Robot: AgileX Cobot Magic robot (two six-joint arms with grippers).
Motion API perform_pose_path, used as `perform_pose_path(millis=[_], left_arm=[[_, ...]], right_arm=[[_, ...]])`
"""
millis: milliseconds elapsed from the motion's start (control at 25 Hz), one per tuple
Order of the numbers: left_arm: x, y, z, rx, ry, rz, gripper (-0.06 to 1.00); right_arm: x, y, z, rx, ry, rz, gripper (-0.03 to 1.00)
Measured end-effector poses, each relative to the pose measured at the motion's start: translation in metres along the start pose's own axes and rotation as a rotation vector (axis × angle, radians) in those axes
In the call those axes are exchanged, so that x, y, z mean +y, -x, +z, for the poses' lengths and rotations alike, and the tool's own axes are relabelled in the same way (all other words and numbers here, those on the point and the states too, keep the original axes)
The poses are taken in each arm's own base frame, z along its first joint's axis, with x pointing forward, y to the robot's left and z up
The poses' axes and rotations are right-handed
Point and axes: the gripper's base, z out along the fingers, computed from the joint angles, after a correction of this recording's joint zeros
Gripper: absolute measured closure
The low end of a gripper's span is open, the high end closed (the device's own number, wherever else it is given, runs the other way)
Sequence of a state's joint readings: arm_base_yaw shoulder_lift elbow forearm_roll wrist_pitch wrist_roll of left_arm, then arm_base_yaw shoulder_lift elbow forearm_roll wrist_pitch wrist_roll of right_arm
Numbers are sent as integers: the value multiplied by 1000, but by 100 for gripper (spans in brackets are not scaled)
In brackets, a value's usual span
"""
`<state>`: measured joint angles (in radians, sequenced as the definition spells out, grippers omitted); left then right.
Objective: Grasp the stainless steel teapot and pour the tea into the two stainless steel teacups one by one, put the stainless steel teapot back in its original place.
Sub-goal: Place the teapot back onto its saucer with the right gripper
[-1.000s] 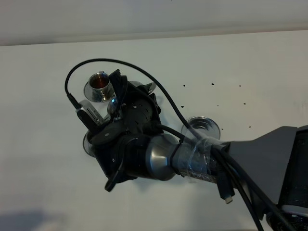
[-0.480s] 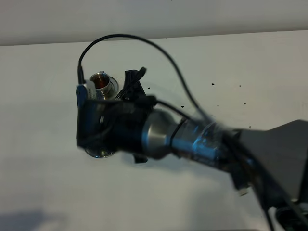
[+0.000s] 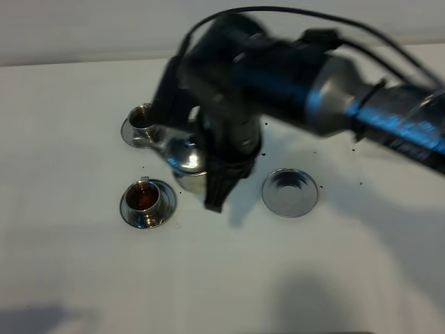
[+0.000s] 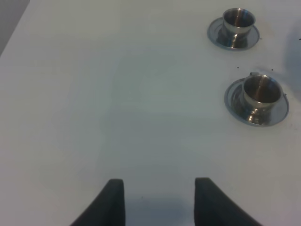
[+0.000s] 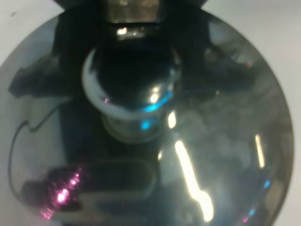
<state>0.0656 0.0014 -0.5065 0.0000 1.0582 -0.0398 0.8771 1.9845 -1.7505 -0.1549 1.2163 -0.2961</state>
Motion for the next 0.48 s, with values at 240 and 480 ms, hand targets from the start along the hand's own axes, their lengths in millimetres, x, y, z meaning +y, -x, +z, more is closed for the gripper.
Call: perform_pose_path(millis=[240,480], left_arm=[[0,0,0,0,0,-1,56],[0,0,0,0,0,-1,56]], right_arm=[[-17,-48,6,40,27,102,79],[-26,-80,28,-25,-3,238,79]])
